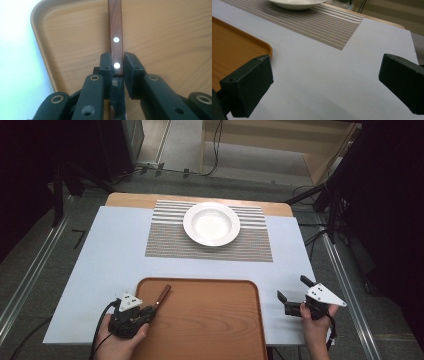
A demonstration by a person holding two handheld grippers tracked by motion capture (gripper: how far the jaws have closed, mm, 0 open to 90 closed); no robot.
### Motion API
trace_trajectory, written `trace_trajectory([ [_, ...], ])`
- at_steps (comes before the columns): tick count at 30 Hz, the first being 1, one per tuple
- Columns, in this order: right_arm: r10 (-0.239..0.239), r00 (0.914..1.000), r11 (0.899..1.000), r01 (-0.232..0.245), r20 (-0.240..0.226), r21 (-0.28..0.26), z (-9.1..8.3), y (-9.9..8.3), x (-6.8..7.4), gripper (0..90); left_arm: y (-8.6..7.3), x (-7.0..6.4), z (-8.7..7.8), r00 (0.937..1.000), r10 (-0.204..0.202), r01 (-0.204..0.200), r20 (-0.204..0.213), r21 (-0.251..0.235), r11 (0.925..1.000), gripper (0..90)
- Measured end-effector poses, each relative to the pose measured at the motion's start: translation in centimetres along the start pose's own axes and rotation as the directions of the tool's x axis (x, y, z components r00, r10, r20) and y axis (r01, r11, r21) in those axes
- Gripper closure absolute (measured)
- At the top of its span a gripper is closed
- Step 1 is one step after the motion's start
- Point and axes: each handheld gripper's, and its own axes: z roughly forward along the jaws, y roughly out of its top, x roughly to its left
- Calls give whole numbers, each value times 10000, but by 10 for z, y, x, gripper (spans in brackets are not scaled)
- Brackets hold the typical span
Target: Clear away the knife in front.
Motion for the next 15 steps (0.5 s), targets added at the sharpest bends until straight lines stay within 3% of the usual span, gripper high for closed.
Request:
trace_trajectory([
  [12,0,10000,10000,0,1,14,0,0,0,0,1,0,2,9994,118,-116,-332,53,9999,758],
  [15,2,10000,10000,-2,0,11,0,0,0,0,4,-1,1,9992,284,-290,-298,-214,9993,723],
])
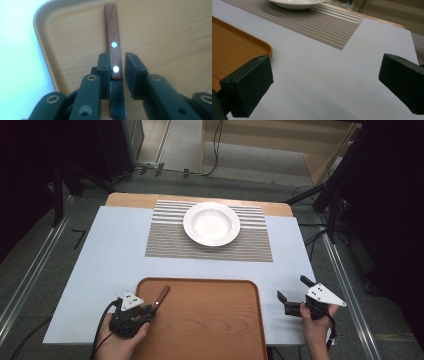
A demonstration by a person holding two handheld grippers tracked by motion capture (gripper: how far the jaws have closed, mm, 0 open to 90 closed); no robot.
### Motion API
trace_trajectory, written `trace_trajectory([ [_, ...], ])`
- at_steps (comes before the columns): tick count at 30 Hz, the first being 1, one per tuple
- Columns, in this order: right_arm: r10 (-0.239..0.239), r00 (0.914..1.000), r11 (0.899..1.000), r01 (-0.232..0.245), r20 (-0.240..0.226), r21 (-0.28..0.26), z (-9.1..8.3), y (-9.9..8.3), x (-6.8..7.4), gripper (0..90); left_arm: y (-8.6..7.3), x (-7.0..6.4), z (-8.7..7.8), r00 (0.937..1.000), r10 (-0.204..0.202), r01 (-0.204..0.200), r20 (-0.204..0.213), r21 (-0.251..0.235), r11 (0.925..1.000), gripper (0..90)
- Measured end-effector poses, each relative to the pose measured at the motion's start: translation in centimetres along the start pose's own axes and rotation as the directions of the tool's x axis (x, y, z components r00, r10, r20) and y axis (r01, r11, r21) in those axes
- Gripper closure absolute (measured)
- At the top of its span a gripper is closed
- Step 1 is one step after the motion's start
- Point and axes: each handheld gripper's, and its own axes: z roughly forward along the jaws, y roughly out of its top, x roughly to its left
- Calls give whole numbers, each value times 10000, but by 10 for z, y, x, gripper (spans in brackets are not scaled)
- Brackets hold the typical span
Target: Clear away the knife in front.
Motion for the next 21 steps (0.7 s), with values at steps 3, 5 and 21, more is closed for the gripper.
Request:
trace_trajectory([
  [3,2,10000,10000,-2,0,-2,0,0,0,0,4,-2,-2,9999,149,-150,-54,-226,9996,732],
  [5,2,10000,10000,-2,1,0,0,0,0,0,6,-4,-2,9997,237,-238,-16,-301,9993,752],
  [21,7,10000,10000,-6,-9,16,0,0,0,0,13,-11,17,9943,1053,-1060,164,486,9932,894],
])
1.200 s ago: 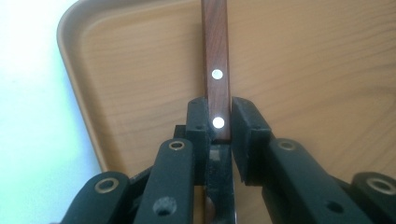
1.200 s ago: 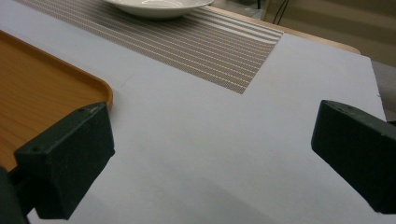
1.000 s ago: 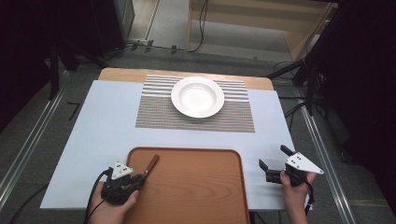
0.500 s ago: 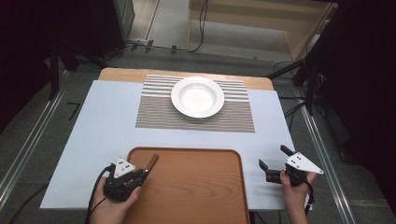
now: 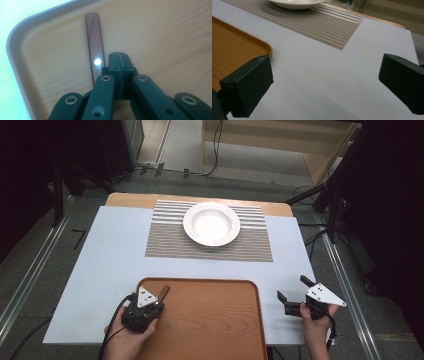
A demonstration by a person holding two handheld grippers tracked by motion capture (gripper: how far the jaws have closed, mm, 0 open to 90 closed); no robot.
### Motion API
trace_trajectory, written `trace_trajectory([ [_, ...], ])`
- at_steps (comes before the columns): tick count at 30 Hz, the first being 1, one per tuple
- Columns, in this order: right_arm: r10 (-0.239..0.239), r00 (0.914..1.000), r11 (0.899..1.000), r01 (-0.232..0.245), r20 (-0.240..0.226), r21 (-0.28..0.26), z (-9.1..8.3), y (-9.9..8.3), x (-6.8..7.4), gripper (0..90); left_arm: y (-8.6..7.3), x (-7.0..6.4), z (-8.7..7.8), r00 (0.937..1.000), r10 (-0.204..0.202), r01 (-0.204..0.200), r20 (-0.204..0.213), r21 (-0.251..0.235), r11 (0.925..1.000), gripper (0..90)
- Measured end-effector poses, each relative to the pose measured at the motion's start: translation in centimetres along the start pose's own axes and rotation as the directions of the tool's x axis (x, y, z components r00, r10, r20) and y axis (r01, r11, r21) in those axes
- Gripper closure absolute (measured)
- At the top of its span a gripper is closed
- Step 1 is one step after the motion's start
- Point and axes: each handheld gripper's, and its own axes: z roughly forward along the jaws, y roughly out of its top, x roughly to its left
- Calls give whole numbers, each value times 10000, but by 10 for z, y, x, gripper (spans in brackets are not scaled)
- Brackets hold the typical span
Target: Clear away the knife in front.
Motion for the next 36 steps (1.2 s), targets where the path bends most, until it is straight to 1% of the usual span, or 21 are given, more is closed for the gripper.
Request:
trace_trajectory([
  [1,6,10000,10000,-6,5,12,0,0,0,0,-2,3,-2,9999,-93,93,-60,5,10000,894],
  [2,6,10000,10000,-6,5,12,0,0,0,0,-2,3,-2,9999,-93,93,-60,5,10000,894],
  [3,9,10000,10000,-9,6,13,0,0,0,0,-3,7,-4,9999,-122,122,-113,31,9999,894],
  [6,6,10000,10000,-6,10,17,0,0,0,0,-6,11,-6,9997,-195,195,-148,-9,9998,894],
  [7,12,10000,10000,-12,17,25,0,0,0,0,-8,15,-9,9993,-282,282,-247,-4,9996,894],
  [8,3,10000,10000,-3,22,26,0,0,0,0,-8,15,-9,9993,-282,282,-247,-4,9996,894],
  [9,6,10000,10000,-6,23,26,0,0,0,0,-10,18,-11,9990,-336,336,-279,6,9994,894],
  [11,12,10000,10000,-12,24,32,0,0,0,0,-11,21,-12,9990,-327,328,-309,34,9995,894],
  [17,14,10000,10000,-14,22,27,0,0,0,0,-13,25,-14,9985,-414,416,-358,40,9991,894],
  [20,13,10000,10000,-13,19,28,0,0,0,0,-13,27,-15,9987,-378,380,-348,48,9993,894],
  [22,8,10000,10000,-8,18,29,0,0,0,0,-14,29,-15,9983,-428,429,-388,16,9991,894],
  [23,4,10000,10000,-4,13,15,0,0,0,0,-14,31,-16,9980,-514,514,-366,13,9987,894],
  [26,6,10000,10000,-6,11,19,0,0,0,0,-14,31,-16,9981,-503,503,-368,2,9987,893],
  [28,5,10000,10000,-5,17,21,0,0,0,0,-14,31,-15,9980,-449,448,-448,-24,9990,892],
  [30,2,10000,10000,-2,13,12,0,0,0,0,-14,31,-15,9980,-445,441,-447,-112,9990,887],
  [31,7,10000,10000,-7,10,5,0,0,0,0,-14,31,-17,9991,-388,382,-170,-354,9986,865],
  [32,4,10000,10000,-4,10,8,0,0,0,0,-14,31,-17,9991,-388,382,-170,-354,9986,840],
  [33,8,10000,10000,-8,13,17,0,0,0,0,-13,31,-20,9994,-335,341,106,-684,9971,814],
  [34,8,10000,10000,-8,13,17,0,0,0,0,-13,31,-20,9994,-335,341,106,-684,9971,794],
  [35,6,10000,10000,-6,17,24,0,0,0,0,-12,31,-23,9987,-294,334,418,-989,9945,769],
  [36,6,10000,10000,-6,17,24,0,0,0,0,-12,31,-23,9987,-294,334,418,-989,9945,746],
])
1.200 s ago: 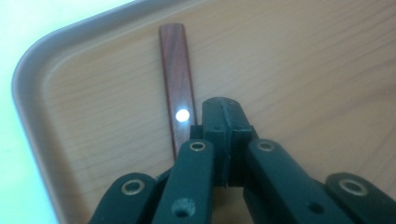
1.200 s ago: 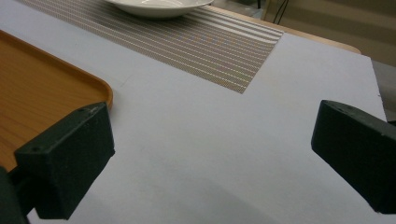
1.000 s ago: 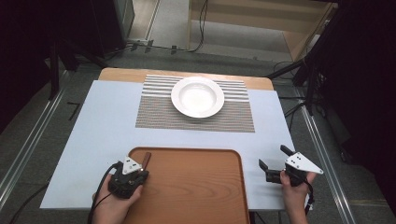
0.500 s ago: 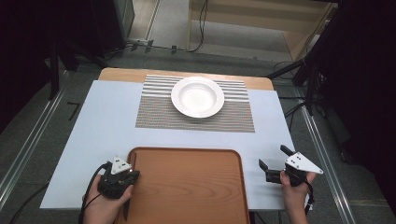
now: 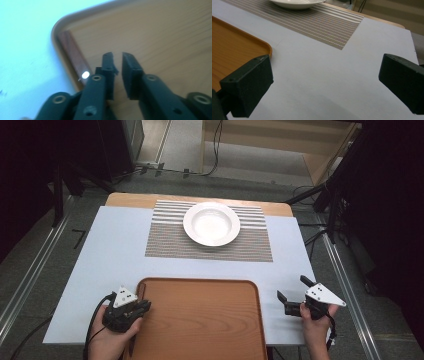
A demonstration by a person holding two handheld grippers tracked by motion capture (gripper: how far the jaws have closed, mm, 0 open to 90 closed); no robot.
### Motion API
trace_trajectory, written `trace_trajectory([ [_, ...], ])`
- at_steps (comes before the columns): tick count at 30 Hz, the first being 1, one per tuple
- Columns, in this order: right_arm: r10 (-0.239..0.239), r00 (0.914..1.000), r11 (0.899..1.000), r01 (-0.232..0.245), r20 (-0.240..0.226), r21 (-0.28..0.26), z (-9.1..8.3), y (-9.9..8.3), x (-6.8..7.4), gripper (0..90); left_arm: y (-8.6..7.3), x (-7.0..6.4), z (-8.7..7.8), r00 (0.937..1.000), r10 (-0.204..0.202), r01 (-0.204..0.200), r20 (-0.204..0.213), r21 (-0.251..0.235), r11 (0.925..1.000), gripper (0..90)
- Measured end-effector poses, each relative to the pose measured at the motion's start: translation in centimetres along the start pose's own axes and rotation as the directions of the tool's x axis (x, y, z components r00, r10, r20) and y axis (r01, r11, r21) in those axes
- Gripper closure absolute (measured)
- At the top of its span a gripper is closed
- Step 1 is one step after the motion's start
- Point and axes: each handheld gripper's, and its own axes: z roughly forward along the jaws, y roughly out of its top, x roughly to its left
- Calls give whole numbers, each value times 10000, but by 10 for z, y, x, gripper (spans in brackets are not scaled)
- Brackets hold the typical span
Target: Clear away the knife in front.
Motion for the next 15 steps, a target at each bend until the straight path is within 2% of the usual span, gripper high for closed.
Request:
trace_trajectory([
  [1,-3,10000,10000,3,0,-2,0,0,0,0,2,-1,-3,9999,102,-98,128,-341,9994,713],
  [2,-2,10000,10000,2,-1,-6,0,0,0,0,2,-1,-3,9999,102,-98,128,-341,9994,686],
  [4,-5,10000,10000,5,0,-3,0,0,0,0,4,0,-6,9992,124,-94,374,-799,9968,614],
  [5,-8,10000,10000,8,3,-2,0,0,0,0,4,0,-6,9992,124,-94,374,-799,9968,561],
  [6,-9,10000,10000,9,4,-3,0,0,0,0,6,1,-7,9984,122,-67,550,-1001,9950,510],
  [7,-9,10000,10000,9,4,-3,0,0,0,0,6,1,-7,9984,122,-67,550,-1001,9950,439],
  [8,-3,10000,10000,3,-4,-9,0,0,0,0,8,0,-8,9988,195,-139,456,-1205,9926,365],
  [11,-6,10000,10000,6,-4,-13,0,0,0,0,10,1,-9,9982,223,-144,549,-1403,9900,185],
  [12,-6,10000,10000,6,-4,-13,0,0,0,0,11,2,-9,9979,187,-89,625,-1523,9883,185],
  [15,2,10000,10000,-2,-11,-30,0,0,0,0,13,4,-11,9955,339,-173,884,-1823,9831,84],
])
